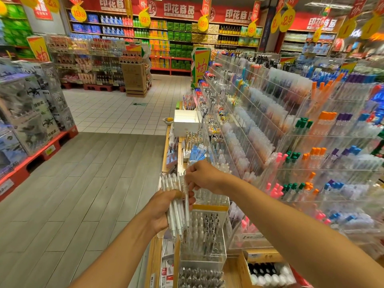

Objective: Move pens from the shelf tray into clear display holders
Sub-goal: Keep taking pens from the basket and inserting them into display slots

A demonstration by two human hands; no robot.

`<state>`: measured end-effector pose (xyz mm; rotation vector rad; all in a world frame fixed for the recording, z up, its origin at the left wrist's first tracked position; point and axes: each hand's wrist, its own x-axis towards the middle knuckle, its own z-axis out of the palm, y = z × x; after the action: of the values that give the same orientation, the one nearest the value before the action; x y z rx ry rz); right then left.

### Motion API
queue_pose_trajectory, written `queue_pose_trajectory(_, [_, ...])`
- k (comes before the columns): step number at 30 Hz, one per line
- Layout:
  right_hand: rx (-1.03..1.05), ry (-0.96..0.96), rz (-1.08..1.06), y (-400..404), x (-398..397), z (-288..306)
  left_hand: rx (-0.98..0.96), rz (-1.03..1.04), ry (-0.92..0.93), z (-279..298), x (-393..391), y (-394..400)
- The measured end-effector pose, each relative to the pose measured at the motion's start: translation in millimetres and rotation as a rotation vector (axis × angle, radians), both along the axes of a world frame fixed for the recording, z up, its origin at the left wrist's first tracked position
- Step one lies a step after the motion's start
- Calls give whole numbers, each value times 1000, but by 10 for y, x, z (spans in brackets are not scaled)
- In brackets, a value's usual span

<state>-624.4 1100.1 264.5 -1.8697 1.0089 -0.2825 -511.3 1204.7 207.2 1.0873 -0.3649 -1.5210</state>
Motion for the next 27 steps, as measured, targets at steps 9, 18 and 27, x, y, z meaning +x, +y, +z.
queue_pose_trajectory(9, [-336, -146, -99, -115, -59, 259, 35, 142, 123, -14, 142, 26])
queue_pose_trajectory(18, [-673, -62, -1, -249, -106, 154, 170, 157, 29, -96, 197, 109])
queue_pose_trajectory(27, [-745, 34, 50, -321, -54, 19, 162, 115, -1, -80, 220, 90])
